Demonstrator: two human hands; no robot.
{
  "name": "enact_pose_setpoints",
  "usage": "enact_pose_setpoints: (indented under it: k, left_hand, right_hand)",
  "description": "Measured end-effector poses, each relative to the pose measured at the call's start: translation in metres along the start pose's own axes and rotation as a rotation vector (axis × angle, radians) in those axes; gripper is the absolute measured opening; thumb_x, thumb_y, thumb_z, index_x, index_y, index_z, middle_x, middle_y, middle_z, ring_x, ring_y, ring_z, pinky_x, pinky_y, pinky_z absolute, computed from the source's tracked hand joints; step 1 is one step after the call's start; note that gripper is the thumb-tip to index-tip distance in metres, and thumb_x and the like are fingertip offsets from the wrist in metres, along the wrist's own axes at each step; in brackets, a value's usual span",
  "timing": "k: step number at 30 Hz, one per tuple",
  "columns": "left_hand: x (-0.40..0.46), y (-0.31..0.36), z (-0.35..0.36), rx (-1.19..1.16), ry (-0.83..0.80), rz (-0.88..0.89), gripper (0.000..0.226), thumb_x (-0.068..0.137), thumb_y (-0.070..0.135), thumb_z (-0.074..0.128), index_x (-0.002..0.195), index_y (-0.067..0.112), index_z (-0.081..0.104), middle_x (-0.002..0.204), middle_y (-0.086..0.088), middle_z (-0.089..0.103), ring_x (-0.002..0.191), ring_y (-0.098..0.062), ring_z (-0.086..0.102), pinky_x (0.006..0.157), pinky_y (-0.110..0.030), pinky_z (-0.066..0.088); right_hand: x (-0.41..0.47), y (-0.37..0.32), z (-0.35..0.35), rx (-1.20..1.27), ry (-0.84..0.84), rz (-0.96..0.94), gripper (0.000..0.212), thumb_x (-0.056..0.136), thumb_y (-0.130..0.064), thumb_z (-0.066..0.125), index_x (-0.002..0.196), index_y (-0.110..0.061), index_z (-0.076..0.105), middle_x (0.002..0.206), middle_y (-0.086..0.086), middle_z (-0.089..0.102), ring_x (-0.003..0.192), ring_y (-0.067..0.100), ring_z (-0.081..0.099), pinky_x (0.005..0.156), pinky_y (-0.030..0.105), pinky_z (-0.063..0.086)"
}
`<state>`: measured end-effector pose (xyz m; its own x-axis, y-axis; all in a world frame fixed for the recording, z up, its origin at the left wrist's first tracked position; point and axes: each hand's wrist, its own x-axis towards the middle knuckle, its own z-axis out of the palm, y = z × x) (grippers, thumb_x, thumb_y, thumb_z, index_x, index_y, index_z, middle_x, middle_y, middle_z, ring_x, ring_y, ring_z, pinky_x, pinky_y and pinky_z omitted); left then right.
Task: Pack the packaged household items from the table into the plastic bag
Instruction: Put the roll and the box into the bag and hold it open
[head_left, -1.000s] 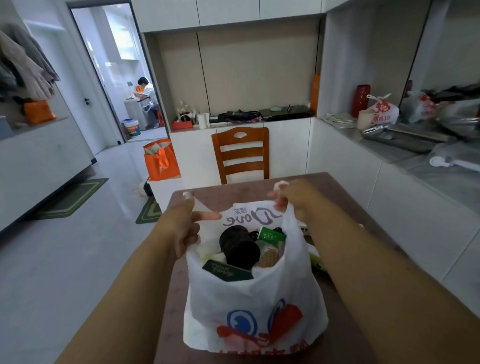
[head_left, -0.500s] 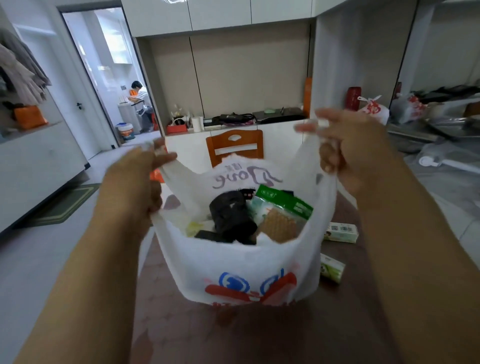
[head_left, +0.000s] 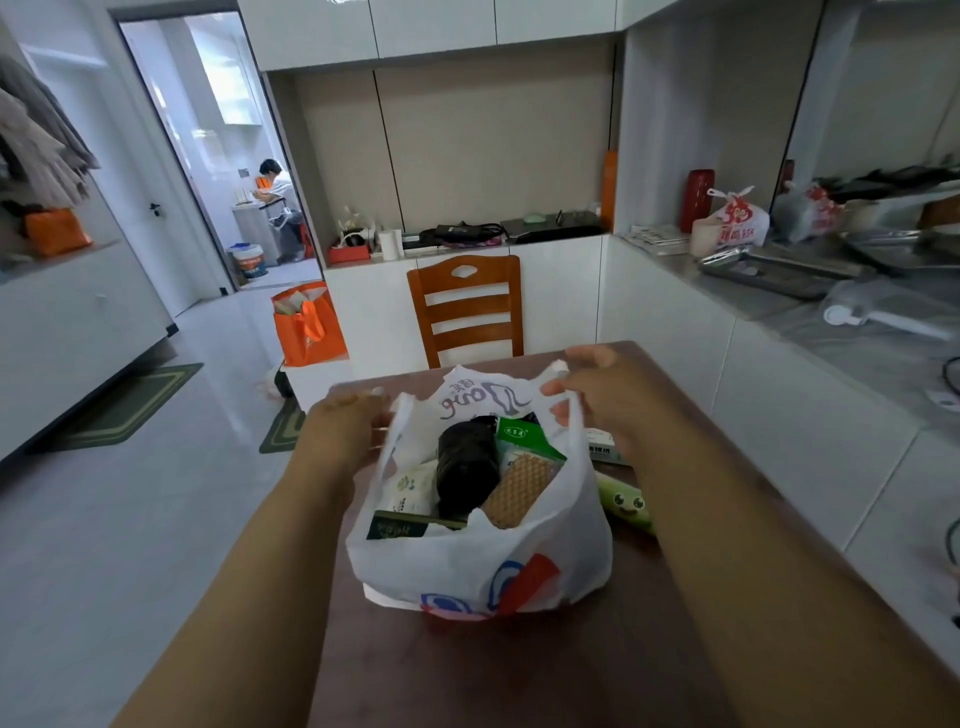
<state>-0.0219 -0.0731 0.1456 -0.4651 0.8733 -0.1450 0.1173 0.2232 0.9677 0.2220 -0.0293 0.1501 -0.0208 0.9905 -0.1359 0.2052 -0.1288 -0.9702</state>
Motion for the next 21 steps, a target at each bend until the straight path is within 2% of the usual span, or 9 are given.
enact_pose_setpoints:
  k: [3, 5, 7, 8, 10, 13, 16, 18, 21]
  left_hand:
    - [-0.003, 0.008, 0.003, 0.057, 0.05, 0.077, 0.018, 0.094, 0.031, 0.051, 0.086, 0.018, 0.062, 0.092, -0.005, 0.07, 0.086, -0.024, 0.065, 0.084, -0.04, 0.054]
    - [-0.01, 0.011, 0.007, 0.141, 0.141, 0.199, 0.021, 0.094, 0.034, 0.05, 0.082, 0.019, 0.059, 0.083, 0.003, 0.062, 0.077, -0.016, 0.058, 0.071, -0.033, 0.049]
    - [-0.023, 0.018, 0.014, 0.175, 0.214, 0.34, 0.016, 0.092, 0.038, 0.051, 0.091, 0.024, 0.058, 0.081, 0.013, 0.056, 0.076, -0.009, 0.055, 0.064, -0.028, 0.043]
    - [-0.029, 0.022, 0.021, 0.151, 0.208, 0.385, 0.014, 0.091, 0.04, 0.051, 0.09, 0.028, 0.058, 0.082, 0.015, 0.058, 0.078, -0.01, 0.057, 0.062, -0.026, 0.043]
    - [-0.045, 0.029, 0.04, 0.047, 0.106, 0.421, 0.014, 0.087, 0.045, 0.052, 0.083, 0.033, 0.06, 0.081, 0.013, 0.066, 0.077, -0.011, 0.064, 0.059, -0.026, 0.048]
    - [-0.06, 0.032, 0.086, -0.103, -0.118, 0.359, 0.016, 0.089, 0.037, 0.055, 0.08, 0.03, 0.066, 0.077, 0.01, 0.073, 0.069, -0.008, 0.07, 0.051, -0.014, 0.052]
    - [-0.061, 0.022, 0.146, -0.206, -0.314, 0.13, 0.019, 0.095, 0.028, 0.052, 0.084, 0.019, 0.066, 0.077, -0.002, 0.072, 0.073, -0.016, 0.07, 0.061, -0.021, 0.057]
    - [-0.059, 0.008, 0.188, -0.262, -0.402, -0.029, 0.022, 0.097, 0.023, 0.048, 0.085, 0.012, 0.061, 0.078, -0.005, 0.067, 0.072, -0.016, 0.065, 0.063, -0.024, 0.054]
    - [-0.062, -0.028, 0.241, -0.302, -0.471, -0.126, 0.033, 0.1, 0.031, 0.041, 0.082, 0.012, 0.061, 0.082, -0.005, 0.067, 0.077, -0.017, 0.063, 0.074, -0.03, 0.051]
  right_hand:
    - [0.006, -0.004, 0.004, -0.012, -0.01, -0.023, 0.048, 0.087, -0.016, 0.064, 0.131, -0.022, 0.046, 0.108, 0.007, 0.068, 0.089, 0.021, 0.068, 0.086, 0.042, 0.057]
    - [0.01, -0.003, 0.002, -0.034, 0.013, -0.032, 0.042, 0.087, -0.02, 0.064, 0.126, -0.023, 0.048, 0.106, 0.005, 0.069, 0.088, 0.018, 0.067, 0.082, 0.035, 0.058]
    - [0.017, 0.001, -0.005, 0.016, 0.047, -0.028, 0.031, 0.088, -0.02, 0.064, 0.116, -0.022, 0.052, 0.1, 0.006, 0.07, 0.082, 0.015, 0.066, 0.067, 0.024, 0.057]
    - [0.021, 0.006, -0.01, 0.031, 0.074, -0.024, 0.025, 0.088, -0.02, 0.063, 0.112, -0.02, 0.053, 0.097, 0.006, 0.07, 0.08, 0.015, 0.065, 0.065, 0.024, 0.055]
    - [0.032, 0.02, -0.021, 0.027, 0.118, -0.007, 0.016, 0.09, -0.02, 0.06, 0.105, -0.018, 0.055, 0.094, 0.007, 0.07, 0.081, 0.018, 0.063, 0.075, 0.03, 0.053]
    - [0.052, 0.049, -0.04, -0.014, 0.173, 0.039, 0.005, 0.09, -0.02, 0.057, 0.086, -0.021, 0.055, 0.088, 0.007, 0.068, 0.079, 0.021, 0.06, 0.083, 0.039, 0.051]
    - [0.072, 0.086, -0.059, -0.144, 0.219, 0.097, 0.006, 0.086, -0.017, 0.057, 0.081, -0.019, 0.058, 0.092, 0.011, 0.069, 0.081, 0.023, 0.061, 0.08, 0.039, 0.05]
    - [0.088, 0.117, -0.071, -0.337, 0.218, 0.115, 0.011, 0.085, -0.02, 0.059, 0.091, -0.012, 0.064, 0.1, 0.013, 0.069, 0.093, 0.029, 0.063, 0.085, 0.04, 0.051]
    - [0.104, 0.16, -0.077, -0.519, 0.017, 0.148, 0.013, 0.081, -0.021, 0.061, 0.088, -0.013, 0.069, 0.093, 0.01, 0.071, 0.09, 0.028, 0.066, 0.087, 0.042, 0.053]
